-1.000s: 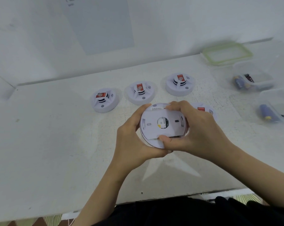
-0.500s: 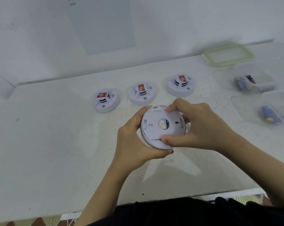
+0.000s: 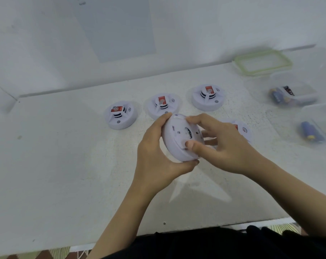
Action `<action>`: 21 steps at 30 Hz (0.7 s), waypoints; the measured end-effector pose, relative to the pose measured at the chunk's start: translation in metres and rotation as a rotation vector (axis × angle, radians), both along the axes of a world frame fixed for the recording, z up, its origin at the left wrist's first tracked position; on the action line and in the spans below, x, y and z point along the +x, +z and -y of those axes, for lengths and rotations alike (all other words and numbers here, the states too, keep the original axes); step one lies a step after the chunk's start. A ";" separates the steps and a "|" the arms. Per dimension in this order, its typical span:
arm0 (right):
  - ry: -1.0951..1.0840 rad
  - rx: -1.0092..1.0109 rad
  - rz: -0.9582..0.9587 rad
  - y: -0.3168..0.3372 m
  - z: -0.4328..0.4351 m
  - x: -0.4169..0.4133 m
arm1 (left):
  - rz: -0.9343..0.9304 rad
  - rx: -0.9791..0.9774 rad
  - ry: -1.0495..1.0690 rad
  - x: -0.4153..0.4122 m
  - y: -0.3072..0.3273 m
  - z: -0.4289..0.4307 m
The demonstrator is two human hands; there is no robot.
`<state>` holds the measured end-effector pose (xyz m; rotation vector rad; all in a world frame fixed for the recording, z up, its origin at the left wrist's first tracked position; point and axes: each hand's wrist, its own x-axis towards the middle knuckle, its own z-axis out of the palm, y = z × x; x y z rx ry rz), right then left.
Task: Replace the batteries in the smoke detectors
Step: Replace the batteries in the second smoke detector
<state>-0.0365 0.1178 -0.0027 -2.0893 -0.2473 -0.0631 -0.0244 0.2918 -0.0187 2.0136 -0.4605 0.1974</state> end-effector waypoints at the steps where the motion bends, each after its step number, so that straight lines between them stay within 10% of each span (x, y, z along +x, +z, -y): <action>1: -0.012 0.093 -0.029 -0.001 -0.003 0.000 | 0.027 0.028 -0.002 0.002 0.000 0.000; 9: -0.128 0.264 -0.150 0.000 -0.011 0.000 | 0.275 0.133 -0.091 0.013 -0.002 0.003; 17: 0.108 0.951 -0.310 -0.009 -0.004 -0.001 | -0.059 -0.069 -0.117 0.011 -0.006 0.007; 21: 0.050 0.919 -0.328 -0.011 -0.001 0.000 | -0.035 -0.084 -0.091 0.014 -0.010 0.005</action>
